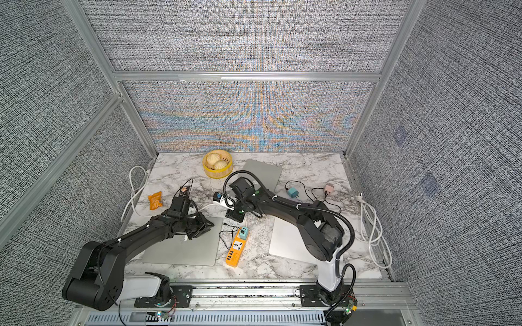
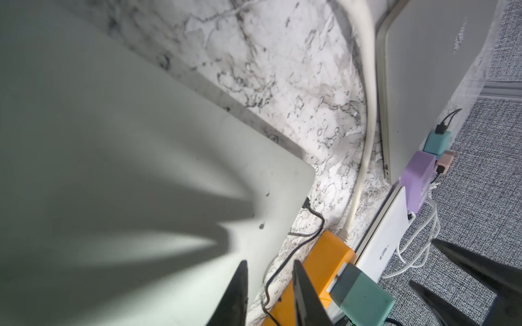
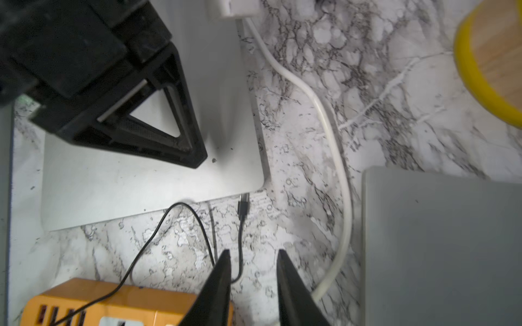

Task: Unplug the laptop charger
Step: Remove the charging cable from the laptop.

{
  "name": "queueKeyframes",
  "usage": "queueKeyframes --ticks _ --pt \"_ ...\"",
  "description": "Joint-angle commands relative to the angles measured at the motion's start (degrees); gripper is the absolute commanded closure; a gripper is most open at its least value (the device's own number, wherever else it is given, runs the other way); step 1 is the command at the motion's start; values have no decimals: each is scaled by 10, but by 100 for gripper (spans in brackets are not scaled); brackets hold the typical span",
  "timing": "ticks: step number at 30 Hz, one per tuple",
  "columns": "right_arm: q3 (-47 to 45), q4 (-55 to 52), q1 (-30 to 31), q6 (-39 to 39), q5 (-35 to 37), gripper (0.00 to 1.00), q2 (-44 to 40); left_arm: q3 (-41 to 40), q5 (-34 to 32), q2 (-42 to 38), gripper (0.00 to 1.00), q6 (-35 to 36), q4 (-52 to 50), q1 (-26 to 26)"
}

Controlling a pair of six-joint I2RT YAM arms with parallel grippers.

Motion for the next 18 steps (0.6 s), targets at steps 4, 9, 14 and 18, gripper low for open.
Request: queueKeyframes --ticks 4,9,14,18 --pt "-132 88 -17 86 25 60 -123 0 28 -19 73 -19 11 -17" --pt "-269 144 -26 131 75 52 -220 6 31 11 74 -56 76 -64" --pt "-357 175 -31 143 85 35 -299 33 34 53 76 -54 88 -113" --pt "-394 188 -23 137 80 29 -321 31 31 58 78 -55 92 -133"
